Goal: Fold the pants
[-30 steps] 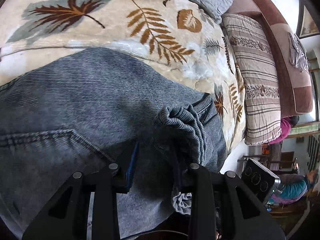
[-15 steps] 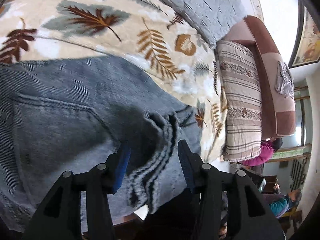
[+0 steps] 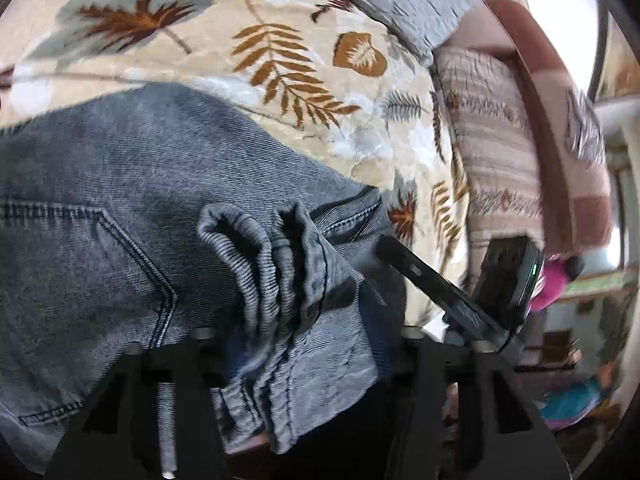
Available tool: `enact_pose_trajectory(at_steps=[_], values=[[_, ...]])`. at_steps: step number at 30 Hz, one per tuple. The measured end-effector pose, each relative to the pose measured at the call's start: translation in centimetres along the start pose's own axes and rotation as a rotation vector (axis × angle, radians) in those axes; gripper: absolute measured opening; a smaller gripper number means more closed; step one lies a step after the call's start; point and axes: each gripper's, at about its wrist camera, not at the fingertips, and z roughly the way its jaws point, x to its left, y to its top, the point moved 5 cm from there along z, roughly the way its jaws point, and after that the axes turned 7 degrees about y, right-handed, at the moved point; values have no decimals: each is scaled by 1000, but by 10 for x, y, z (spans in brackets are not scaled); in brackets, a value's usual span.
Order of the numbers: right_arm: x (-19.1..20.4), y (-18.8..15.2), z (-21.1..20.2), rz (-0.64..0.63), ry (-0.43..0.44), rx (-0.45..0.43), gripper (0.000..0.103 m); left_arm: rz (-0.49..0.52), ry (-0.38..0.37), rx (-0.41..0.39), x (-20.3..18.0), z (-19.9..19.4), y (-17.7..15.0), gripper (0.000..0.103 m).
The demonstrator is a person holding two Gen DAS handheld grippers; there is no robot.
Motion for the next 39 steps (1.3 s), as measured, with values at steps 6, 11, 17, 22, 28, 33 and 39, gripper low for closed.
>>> enact_pose_trajectory(at_steps=[6,11,17,22,28,33,39], values=[[36,20,-12,-155,39,-54,12,65,94,-110,2,-22,10,14],[8,16,10,-148,-63,-8,12,29,149,-52,27,6,1,16],[-4,14,15,-135,-76,2,23,-42,99,-31,43,8,-1,25],[5,9,-20,-55,48,-25,31,-4,88,-57,34,-15,-13,26],[5,-29,-40,-27,93,-5,43,5,55,-45,28,-12,-43,49],[14,-41,-32,-92,38,-7,31,30,162,-34,27,1,-48,45],[0,-41,-11,-132,-77,17,23,35,225,-42,32,9,-44,39]])
